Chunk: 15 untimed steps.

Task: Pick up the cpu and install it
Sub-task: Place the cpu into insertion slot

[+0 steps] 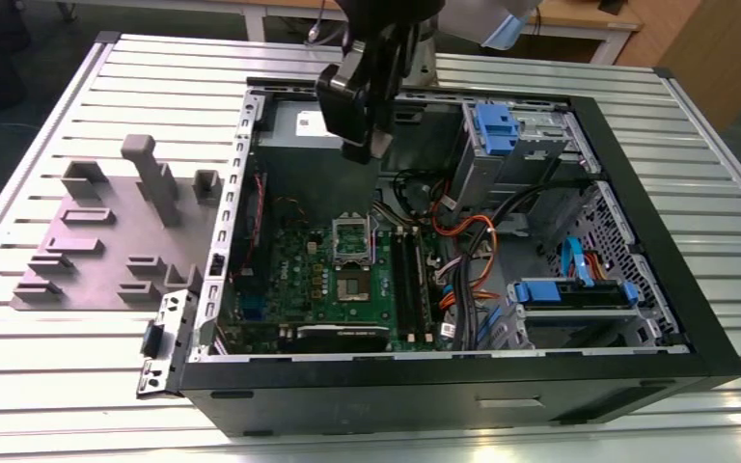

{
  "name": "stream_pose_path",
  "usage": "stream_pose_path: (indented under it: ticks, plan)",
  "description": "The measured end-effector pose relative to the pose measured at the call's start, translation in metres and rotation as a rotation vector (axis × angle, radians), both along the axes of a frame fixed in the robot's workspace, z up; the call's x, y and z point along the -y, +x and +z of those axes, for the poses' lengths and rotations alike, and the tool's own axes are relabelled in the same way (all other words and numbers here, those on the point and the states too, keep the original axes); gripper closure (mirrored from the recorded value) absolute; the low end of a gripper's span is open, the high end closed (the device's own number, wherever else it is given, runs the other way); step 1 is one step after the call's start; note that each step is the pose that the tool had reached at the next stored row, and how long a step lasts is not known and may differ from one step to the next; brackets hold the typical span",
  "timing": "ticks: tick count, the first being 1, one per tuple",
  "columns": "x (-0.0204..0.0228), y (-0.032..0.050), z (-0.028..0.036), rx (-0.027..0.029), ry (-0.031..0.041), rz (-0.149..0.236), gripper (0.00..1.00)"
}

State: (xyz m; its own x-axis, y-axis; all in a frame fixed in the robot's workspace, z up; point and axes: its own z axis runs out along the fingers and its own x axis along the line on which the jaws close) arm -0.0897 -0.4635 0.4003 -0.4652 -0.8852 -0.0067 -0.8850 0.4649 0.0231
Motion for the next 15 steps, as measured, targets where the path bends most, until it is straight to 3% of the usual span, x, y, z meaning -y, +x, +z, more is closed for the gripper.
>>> stream_pose_path:
  ticks: [15]
  plan:
    - [0.0,0.0,-0.0047,0.0001,0.0003,-0.263,0.53]
